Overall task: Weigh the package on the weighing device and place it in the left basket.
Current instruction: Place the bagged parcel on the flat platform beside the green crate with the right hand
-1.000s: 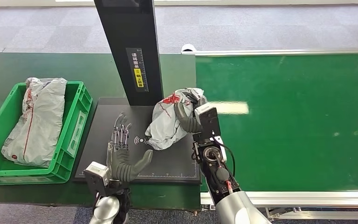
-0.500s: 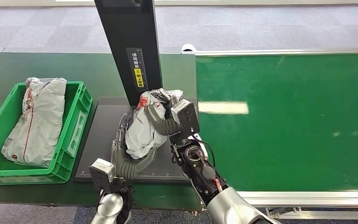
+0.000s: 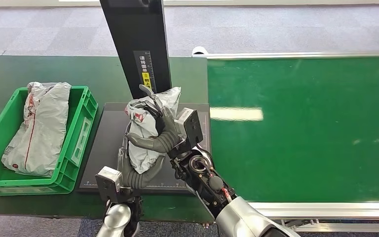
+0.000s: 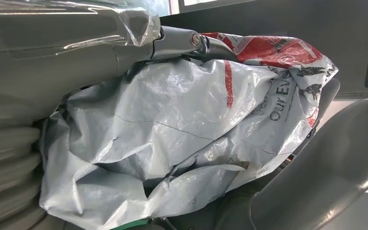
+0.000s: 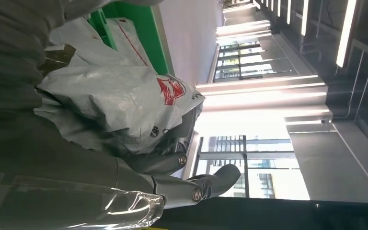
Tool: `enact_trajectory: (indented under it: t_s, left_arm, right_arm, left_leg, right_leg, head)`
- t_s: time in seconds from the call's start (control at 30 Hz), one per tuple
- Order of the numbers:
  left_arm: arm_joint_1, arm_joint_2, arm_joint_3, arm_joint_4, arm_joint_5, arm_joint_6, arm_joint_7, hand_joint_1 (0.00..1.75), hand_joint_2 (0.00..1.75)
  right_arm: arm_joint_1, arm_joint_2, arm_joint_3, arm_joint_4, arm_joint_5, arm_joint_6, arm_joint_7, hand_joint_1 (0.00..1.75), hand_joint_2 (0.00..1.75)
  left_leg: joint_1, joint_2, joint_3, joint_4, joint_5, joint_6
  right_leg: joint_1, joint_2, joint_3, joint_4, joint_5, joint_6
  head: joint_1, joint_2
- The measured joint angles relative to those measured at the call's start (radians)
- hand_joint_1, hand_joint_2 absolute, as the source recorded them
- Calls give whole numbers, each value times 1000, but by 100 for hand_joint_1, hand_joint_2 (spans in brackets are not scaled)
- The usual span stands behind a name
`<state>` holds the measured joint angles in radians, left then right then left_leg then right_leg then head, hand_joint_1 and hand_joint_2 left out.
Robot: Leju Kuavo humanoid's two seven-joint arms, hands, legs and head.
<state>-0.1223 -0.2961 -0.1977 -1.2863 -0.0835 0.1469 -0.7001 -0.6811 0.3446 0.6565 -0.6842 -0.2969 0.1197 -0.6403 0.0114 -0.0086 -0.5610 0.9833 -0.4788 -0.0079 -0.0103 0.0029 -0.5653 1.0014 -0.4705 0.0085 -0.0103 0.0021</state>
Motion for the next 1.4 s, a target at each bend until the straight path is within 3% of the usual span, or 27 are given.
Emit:
enact_trajectory:
  t_s: [0.3,0.47,0.63,0.7,0.87,0.97,1.2,1.4]
  left_arm:
    - [28,8,26,-26,1,35,0,0,175]
    - [46,12,37,-43,1,33,0,0,175]
    - [81,22,59,-84,-11,29,0,0,175]
    - [100,25,71,-106,-14,28,0,0,175]
    - [157,34,107,-172,-20,33,0,0,175]
    - [184,39,129,-205,-21,30,0,0,175]
    - [211,41,156,-239,-40,25,0,0,175]
    - [203,49,163,-221,-169,11,6,0,175]
  right_arm:
    - [79,-5,-78,-123,100,63,-17,0,175]
    - [106,-6,-106,-184,133,49,-18,0,175]
    - [196,-24,-182,-364,211,17,-9,0,175]
    - [243,-34,-228,-460,251,-19,-7,0,175]
    - [369,-48,-368,-676,416,-286,-24,0,175]
    - [438,-59,-455,-760,440,-367,-34,0,175]
    - [554,-72,-587,-850,424,-403,-54,0,175]
    - [598,-72,-663,-856,425,-350,-55,0,175]
  left_leg:
    - [0,0,0,0,0,0]
    - [0,0,0,0,0,0]
    - [0,-1,0,0,0,0]
    - [0,-1,0,0,-1,0]
    - [0,-1,-1,0,-1,0]
    - [0,-1,-1,0,-1,0]
    - [0,-1,0,0,-1,0]
    - [0,-1,0,0,-1,0]
  right_leg:
    - [0,0,0,0,0,0]
    - [0,0,0,0,0,0]
    - [0,0,0,0,0,0]
    - [0,0,-1,0,0,0]
    - [0,0,-1,0,-1,0]
    - [0,0,-1,0,-1,0]
    - [0,0,0,0,-1,0]
    - [0,0,0,0,-1,0]
  head:
    - [0,0]
    - [0,0]
    - [0,0]
    - [0,0]
    - [0,0]
    - [0,0]
    - [0,0]
    - [0,0]
